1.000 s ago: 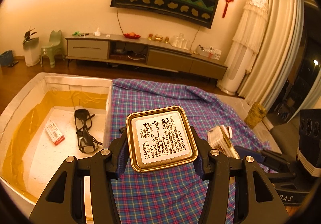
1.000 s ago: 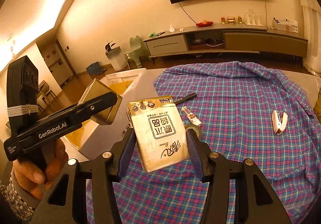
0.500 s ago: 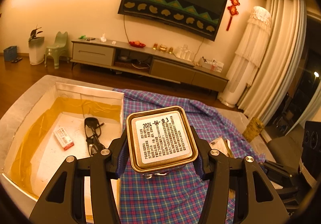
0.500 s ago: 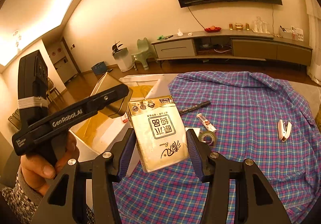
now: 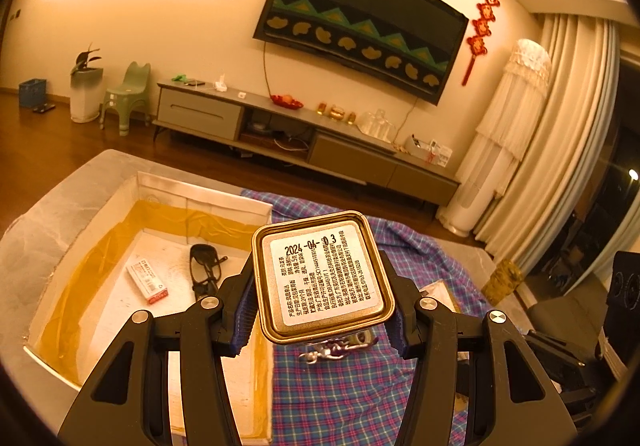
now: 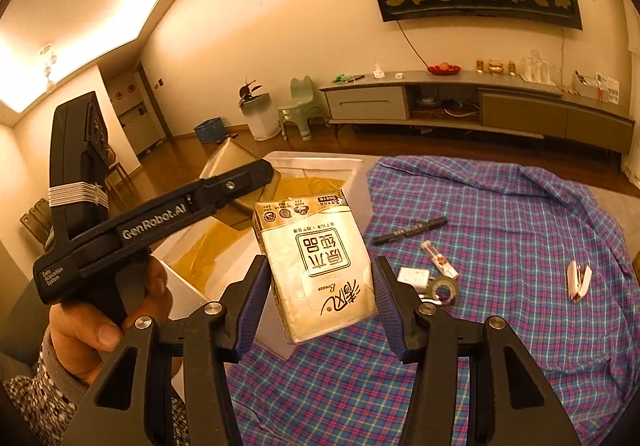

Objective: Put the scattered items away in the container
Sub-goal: 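Carry the gold tin in the left tool while the right tool carries the packet over the white box, then open the left tool to drop the gold tin while the right tool releases the packet, then move both tools back over the plaid shirt toward the purple figure and green tape, then grasp the purple action figure with the left tool while the right tool grasps the green tape roll, then carry the purple figure in the left tool while the right tool carries the tape over the white box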

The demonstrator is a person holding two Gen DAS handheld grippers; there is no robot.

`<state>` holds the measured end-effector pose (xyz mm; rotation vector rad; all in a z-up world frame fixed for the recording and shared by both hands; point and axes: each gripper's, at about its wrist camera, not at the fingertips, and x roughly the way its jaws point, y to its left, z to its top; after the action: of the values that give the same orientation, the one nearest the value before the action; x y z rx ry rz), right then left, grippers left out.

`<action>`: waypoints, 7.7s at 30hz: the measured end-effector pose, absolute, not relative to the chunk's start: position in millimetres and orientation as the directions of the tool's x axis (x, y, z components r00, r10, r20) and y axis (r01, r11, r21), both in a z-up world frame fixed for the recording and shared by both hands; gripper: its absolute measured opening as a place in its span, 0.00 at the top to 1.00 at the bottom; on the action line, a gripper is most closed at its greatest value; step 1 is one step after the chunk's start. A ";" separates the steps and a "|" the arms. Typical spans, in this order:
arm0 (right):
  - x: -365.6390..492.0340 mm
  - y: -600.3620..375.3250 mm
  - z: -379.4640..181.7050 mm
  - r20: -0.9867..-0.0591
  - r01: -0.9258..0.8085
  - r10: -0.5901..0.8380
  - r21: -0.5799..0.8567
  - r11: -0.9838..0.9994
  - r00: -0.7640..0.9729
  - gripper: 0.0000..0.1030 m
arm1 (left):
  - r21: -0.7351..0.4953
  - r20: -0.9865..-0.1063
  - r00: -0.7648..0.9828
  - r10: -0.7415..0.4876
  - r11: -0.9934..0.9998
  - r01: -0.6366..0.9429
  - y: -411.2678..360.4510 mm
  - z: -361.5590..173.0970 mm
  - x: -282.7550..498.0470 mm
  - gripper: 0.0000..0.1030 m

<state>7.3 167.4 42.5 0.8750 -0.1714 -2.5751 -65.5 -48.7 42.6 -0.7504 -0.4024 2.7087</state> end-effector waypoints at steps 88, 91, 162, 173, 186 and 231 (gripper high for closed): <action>-96.0 -10.1 -68.0 -0.835 0.569 -0.315 0.002 -0.822 -0.452 0.47 | -0.066 -0.796 -0.603 0.051 -0.998 0.002 -161.7 -60.2 -144.0 0.45; -95.3 -10.2 -67.5 -0.832 0.568 -0.318 0.004 -0.823 -0.454 0.47 | -0.067 -0.803 -0.595 0.044 -0.998 0.017 -164.6 -61.5 -145.3 0.45; -134.9 243.5 -129.5 -0.794 0.290 -0.303 0.167 -0.942 -0.527 0.48 | -0.143 -0.800 -0.495 0.338 -0.910 -0.390 67.9 -62.6 -122.8 0.45; -150.9 243.1 -135.7 -0.807 0.386 -0.386 0.216 -0.897 -0.446 0.49 | -0.104 -0.845 -0.453 0.285 -0.918 -0.383 83.8 -90.1 -129.6 0.45; -145.3 249.5 -135.6 -0.824 0.363 -0.393 0.248 -0.898 -0.408 0.84 | -0.053 -0.866 -0.439 0.238 -0.917 -0.394 88.8 -105.2 -134.5 0.45; -76.1 279.3 -75.3 -0.747 0.265 -0.404 0.307 -0.914 -0.528 0.84 | -0.232 -0.756 -0.497 0.426 -0.884 -0.406 63.2 -70.5 -110.1 0.51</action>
<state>-76.1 279.3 -75.3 1.2527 -0.2180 -2.4441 -110.1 63.2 -70.5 -1.2041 -0.0320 2.3672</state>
